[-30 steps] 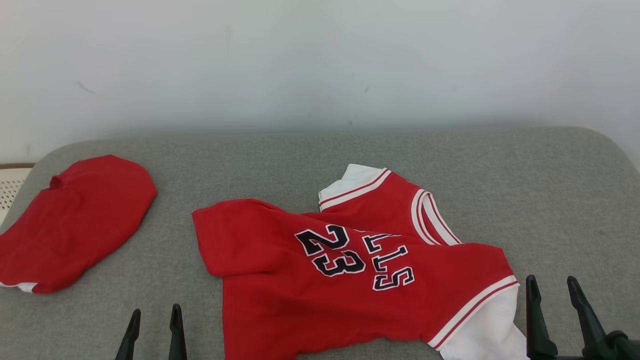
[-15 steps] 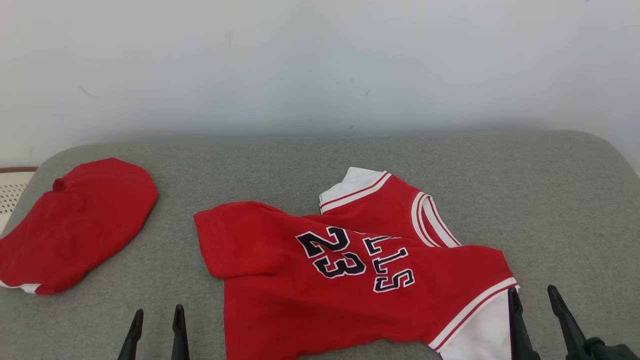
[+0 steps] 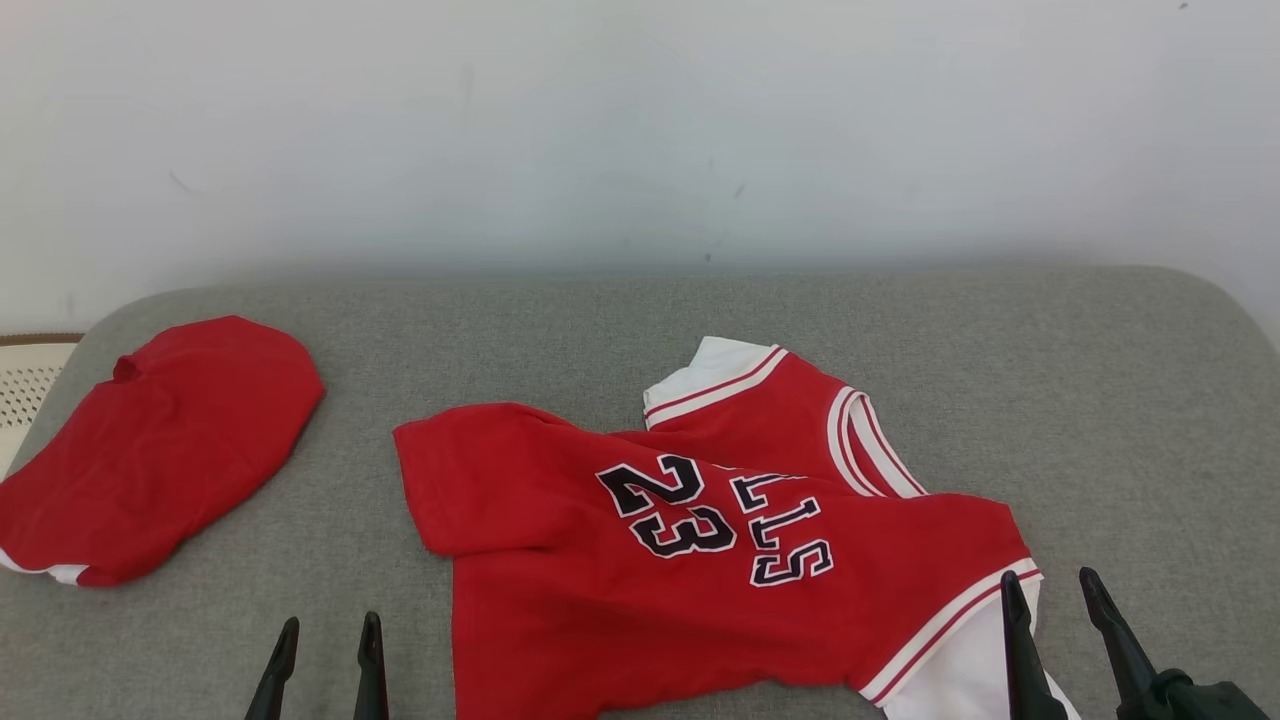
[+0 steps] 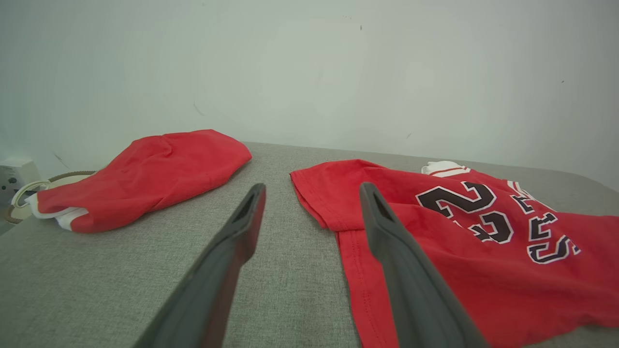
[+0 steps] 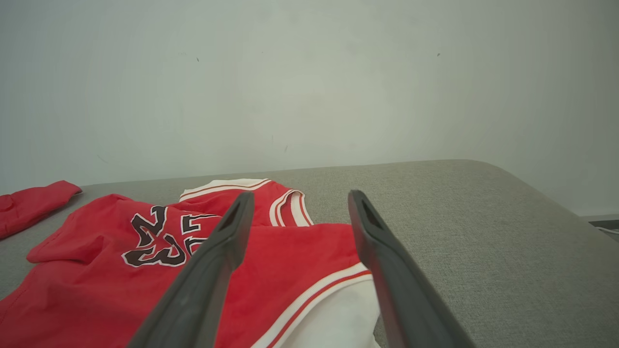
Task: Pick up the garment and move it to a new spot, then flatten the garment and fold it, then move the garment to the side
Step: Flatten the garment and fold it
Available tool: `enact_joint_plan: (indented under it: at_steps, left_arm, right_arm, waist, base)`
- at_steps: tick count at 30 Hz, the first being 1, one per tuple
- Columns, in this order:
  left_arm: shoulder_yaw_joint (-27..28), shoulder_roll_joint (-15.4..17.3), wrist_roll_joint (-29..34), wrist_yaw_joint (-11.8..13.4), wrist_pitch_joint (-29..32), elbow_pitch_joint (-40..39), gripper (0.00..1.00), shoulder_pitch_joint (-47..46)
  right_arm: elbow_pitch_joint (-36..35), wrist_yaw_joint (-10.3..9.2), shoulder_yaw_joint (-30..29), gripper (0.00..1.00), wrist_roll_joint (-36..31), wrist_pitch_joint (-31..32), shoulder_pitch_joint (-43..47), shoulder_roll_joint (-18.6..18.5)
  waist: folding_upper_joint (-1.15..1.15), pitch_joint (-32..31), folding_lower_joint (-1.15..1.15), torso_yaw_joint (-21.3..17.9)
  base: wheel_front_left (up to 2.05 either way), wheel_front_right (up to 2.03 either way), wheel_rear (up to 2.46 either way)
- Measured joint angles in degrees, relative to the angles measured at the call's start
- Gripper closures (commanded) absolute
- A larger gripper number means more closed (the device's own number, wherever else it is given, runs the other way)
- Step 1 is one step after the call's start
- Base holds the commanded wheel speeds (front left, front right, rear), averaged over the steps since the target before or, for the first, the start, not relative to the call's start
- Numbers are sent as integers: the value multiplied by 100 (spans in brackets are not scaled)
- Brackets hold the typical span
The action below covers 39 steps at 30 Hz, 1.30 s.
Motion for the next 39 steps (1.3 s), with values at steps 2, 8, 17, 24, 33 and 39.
enact_joint_plan:
  at_steps: [2, 8, 17, 24, 33, 39]
  left_arm:
    - [-10, 0, 11, -8, 0, -11, 0, 0]
    - [-36, 0, 45, -12, 0, -36, 0, 10]
    - [-73, -1, 55, -7, 0, -34, 0, 21]
    - [-86, -3, 55, -4, 0, -32, 0, 58]
    - [-83, -1, 55, -8, 0, -27, 0, 115]
    - [-91, -2, 54, -8, 0, -25, 0, 115]
  right_arm:
    - [0, 0, 7, 0, -2, 0, -3, 0]
    - [8, 0, 7, 0, -26, 0, -5, 1]
    - [41, 0, 19, 0, -18, 0, -6, 9]
    - [78, 0, 32, 0, -1, 0, -5, 18]
    - [132, 0, 65, 0, 8, 0, -6, 16]
    - [160, 0, 80, 0, 10, 0, -8, 4]
  waist:
    - [0, -1, 0, -2]
    - [0, -18, 0, -3]
    - [0, -60, 0, 4]
    - [0, -80, 0, 3]
    - [0, -105, 0, -6]
    - [0, -120, 1, -30]
  base:
    - [0, 0, 0]
    - [0, 0, 0]
    - [0, 0, 0]
    - [0, 0, 0]
    - [0, 0, 0]
    - [0, 0, 0]
